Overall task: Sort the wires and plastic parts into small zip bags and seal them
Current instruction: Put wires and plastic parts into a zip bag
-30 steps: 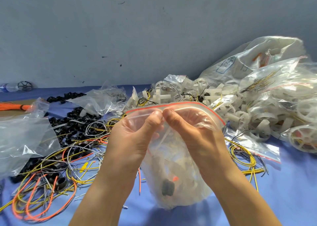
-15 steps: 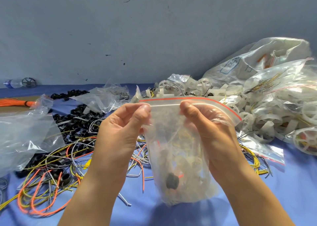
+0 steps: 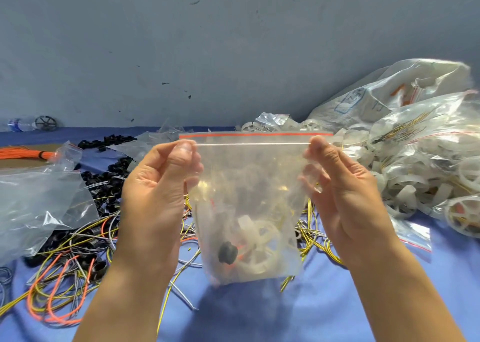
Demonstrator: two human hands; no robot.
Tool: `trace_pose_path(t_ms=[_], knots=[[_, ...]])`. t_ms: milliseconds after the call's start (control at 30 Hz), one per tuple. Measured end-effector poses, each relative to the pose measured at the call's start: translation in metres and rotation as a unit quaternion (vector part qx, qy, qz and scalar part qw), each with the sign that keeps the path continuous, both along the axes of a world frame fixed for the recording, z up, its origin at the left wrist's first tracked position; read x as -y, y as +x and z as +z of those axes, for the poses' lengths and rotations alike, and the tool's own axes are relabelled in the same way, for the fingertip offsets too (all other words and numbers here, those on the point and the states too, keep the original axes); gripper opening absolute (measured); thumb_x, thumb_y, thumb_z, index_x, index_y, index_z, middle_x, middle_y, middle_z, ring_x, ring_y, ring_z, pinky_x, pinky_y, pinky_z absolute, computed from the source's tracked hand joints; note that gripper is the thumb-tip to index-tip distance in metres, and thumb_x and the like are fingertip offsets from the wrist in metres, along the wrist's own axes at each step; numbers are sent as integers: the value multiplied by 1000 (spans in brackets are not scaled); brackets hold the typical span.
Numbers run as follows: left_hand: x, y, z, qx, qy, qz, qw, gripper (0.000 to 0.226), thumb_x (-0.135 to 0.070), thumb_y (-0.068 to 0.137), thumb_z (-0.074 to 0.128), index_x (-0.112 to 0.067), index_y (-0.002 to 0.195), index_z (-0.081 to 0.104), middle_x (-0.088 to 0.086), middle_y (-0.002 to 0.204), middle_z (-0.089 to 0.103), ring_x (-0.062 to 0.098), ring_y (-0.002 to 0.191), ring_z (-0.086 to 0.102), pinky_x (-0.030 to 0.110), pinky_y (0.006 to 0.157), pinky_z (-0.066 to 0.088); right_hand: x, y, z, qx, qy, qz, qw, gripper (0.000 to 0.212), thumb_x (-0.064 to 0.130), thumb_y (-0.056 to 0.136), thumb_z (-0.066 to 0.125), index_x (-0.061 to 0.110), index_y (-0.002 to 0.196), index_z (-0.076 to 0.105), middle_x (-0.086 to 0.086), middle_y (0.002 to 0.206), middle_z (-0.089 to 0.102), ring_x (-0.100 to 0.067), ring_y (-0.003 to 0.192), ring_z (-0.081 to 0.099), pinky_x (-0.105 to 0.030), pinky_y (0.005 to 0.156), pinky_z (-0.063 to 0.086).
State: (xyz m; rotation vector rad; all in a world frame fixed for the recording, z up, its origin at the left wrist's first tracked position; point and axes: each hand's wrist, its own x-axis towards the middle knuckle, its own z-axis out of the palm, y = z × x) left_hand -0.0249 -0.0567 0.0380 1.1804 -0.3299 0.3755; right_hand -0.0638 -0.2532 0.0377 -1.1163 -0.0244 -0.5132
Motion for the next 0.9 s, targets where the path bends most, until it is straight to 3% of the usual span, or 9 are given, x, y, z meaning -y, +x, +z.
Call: trace_pose_path(t_ms=[200,300,367,433,533,600,667,733,900], knots=[[0,-1,-2,18,30,12,999,11,-38,85,65,-32,81,73,-10,78,68,6,76,61,32,79,47,2,4,-1,-10,75,-1,997,11,37,77,73,26,74,75,11,80,65,-5,70,59,-25,73,48],[-2,-3,-1,38,69,9,997,13,-44,83,68,-32,85,74,-9,80,70,7,78,63,36,84,52,14,2,6,-18,49,18,998,13,38,76,71,25,77,71,10,80,67,-8,70,64,-29,74,52],[-3,-6,-1,52,91,3,994,12,-40,86,68,-29,86,74,-7,80,70,7,78,64,32,84,55,23,-1,14,-17,-42,3,999,20,42,74,71,28,88,69,10,86,71,-9,77,67,-30,80,49],[1,-10,-1,66,120,2,991,13,-38,87,67,-27,87,73,-7,78,71,5,75,64,20,76,53,27,-7,24,-13,-214,-65,975,32,51,73,70,33,100,69,11,94,74,-5,87,69,-20,80,47],[9,-17,0,79,152,-5,985,14,-38,87,66,-26,89,73,-5,77,71,5,71,63,17,67,51,15,-16,37,41,-454,-113,883,33,52,78,68,37,107,69,18,97,71,3,96,64,-6,75,42],[15,-21,2,90,164,-10,982,11,-36,87,68,-26,90,72,-4,79,72,8,72,65,18,66,51,1,-20,40,58,-564,-130,813,26,51,80,67,38,101,71,23,98,69,3,99,57,-12,82,40],[20,-24,3,112,174,-17,978,5,-30,88,69,-25,89,71,-8,81,72,9,74,66,16,68,49,-12,-23,41,74,-614,-152,771,13,46,84,69,39,94,73,23,93,69,-5,97,54,-28,87,41],[24,-27,4,128,178,-17,976,2,-24,89,68,-23,89,70,-12,79,70,7,74,64,14,70,47,-20,-25,40,85,-616,-169,764,8,39,87,69,35,92,75,18,89,71,-15,93,60,-37,84,44],[28,-29,7,153,179,-12,972,10,-19,93,62,-25,91,70,-8,86,73,15,76,65,25,71,53,-22,-27,38,92,-589,-205,776,13,43,87,70,30,89,75,20,79,64,-13,84,63,-35,76,47]])
